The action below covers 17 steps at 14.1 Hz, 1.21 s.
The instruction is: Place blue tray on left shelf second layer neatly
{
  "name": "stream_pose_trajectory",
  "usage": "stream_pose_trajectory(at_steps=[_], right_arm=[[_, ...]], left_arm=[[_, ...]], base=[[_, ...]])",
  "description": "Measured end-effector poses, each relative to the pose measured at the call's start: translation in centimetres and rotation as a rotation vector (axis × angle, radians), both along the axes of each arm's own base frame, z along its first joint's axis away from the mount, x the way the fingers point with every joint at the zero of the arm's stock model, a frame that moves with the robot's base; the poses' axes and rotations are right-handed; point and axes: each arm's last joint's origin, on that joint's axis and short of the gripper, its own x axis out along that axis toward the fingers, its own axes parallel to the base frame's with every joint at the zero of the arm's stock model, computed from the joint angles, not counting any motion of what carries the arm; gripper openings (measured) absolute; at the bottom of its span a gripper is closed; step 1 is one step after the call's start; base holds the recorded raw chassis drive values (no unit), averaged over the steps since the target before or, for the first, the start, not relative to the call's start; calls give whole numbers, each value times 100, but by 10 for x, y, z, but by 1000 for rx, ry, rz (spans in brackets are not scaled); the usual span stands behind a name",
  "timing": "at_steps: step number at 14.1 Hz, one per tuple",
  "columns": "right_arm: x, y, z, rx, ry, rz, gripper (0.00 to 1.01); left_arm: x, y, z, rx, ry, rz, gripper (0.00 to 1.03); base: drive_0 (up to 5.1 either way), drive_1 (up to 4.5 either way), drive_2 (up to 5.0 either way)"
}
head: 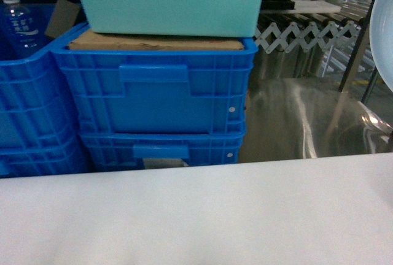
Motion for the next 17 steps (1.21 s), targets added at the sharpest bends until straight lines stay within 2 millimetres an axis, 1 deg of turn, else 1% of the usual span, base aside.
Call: stream_pose_trajectory(at_steps=[13,17], right_arm=[[0,0,0,1,1,-1,2],[0,0,0,0,1,3,2]], left_arm=[[0,0,0,0,0,1,98],[0,0,0,0,0,3,98]], base=[[-159,-159,-159],[279,-402,-402]])
